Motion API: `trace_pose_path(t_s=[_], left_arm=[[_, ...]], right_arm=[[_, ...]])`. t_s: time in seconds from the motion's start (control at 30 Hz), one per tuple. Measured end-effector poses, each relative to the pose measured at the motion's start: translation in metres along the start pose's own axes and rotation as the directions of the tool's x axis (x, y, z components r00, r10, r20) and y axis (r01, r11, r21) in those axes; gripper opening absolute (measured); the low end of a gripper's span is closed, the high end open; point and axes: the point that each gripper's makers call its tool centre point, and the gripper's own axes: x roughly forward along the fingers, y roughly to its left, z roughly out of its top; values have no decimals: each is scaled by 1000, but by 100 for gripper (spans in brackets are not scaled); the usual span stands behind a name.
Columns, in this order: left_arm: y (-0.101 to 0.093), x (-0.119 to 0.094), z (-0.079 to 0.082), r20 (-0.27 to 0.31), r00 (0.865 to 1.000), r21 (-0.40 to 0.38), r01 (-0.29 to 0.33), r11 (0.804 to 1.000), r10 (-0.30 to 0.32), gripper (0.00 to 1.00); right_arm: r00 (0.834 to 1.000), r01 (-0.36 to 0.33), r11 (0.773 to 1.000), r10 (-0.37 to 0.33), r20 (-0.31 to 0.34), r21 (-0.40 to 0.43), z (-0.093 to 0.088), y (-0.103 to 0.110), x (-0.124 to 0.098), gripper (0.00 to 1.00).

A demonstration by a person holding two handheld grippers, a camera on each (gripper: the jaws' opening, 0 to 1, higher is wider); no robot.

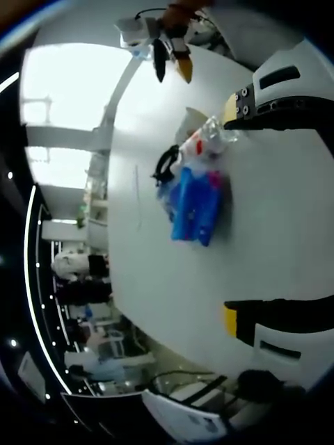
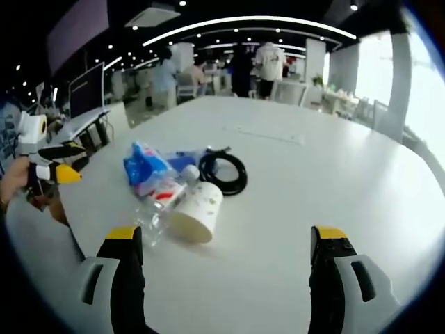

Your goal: Arrange the tabletop items into an orderly group along one side of the table until the central work area is clear of visible clutter.

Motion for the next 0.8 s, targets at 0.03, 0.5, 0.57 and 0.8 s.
trace_pose_path(t_s=[0.03, 0.5, 0.57, 0.8], left_arm=[[0, 0, 0, -1, 1000, 1, 0, 1000, 0, 99], [2, -1, 1, 4, 1000, -13, -7, 1000, 7, 99], [2, -1, 1, 6, 1000, -12, -7, 1000, 7, 99], [2, -1, 1, 4, 1000, -15, -7, 1000, 7, 99]], right_arm=[[1000, 4, 1000, -4, -3, -5, 0, 0, 0, 99], [1000, -11, 1000, 11, -8, 4, -1, 3, 1, 99], [1000, -12, 1000, 12, -7, 6, -1, 3, 2, 99], [1000, -32, 999, 32, 0, 39, -1, 6, 3, 99]])
